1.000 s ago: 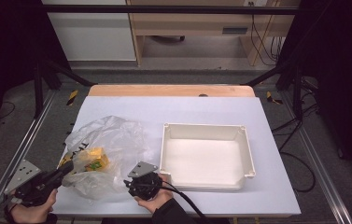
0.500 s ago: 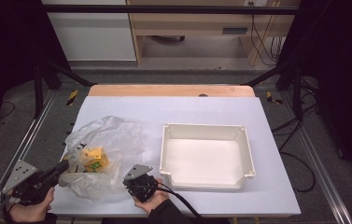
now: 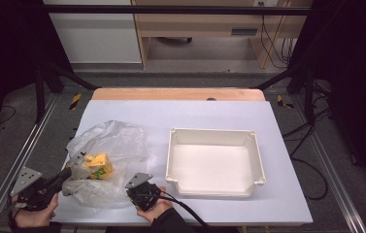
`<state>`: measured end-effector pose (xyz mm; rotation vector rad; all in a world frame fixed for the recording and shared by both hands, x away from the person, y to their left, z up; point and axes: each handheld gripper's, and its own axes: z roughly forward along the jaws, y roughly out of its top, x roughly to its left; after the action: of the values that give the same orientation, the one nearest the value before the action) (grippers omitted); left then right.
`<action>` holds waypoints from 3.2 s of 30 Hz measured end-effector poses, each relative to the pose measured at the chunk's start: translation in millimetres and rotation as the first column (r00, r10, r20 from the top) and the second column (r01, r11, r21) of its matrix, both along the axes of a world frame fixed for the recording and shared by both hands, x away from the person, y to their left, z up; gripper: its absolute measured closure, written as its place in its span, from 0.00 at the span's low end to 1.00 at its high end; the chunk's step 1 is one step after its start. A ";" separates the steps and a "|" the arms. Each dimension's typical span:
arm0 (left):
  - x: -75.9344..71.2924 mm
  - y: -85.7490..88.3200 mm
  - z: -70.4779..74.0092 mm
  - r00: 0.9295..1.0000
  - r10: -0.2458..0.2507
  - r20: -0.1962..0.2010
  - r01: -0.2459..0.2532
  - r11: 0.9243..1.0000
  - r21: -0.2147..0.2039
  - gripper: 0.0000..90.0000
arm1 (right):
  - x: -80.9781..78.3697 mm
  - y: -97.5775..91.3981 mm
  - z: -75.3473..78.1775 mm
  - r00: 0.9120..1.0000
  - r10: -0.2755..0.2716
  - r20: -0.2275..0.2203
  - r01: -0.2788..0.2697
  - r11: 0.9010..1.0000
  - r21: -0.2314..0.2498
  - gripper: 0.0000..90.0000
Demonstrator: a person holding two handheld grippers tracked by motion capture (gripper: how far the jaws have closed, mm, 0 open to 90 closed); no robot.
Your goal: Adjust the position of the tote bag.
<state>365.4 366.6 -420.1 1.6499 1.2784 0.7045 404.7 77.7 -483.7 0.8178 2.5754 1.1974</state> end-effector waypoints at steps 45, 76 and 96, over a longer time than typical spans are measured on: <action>-8.3 -11.3 22.4 0.994 -0.070 0.086 0.071 0.997 -0.014 0.63 | -9.8 14.0 4.9 0.996 0.089 0.008 -0.089 0.991 0.097 1.00; 29.6 -59.3 44.8 0.974 -0.223 -0.025 0.224 0.970 0.089 0.51 | -10.6 18.5 7.3 0.996 0.088 0.017 -0.089 0.990 0.106 1.00; 30.5 -18.8 46.5 0.995 -0.041 0.090 0.034 0.996 0.084 1.00 | -9.3 15.1 4.1 0.997 0.080 -0.002 -0.079 0.993 0.090 1.00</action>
<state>395.9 347.8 -373.7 1.6842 1.1640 0.8104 395.4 92.9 -479.6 0.7425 2.5976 1.3437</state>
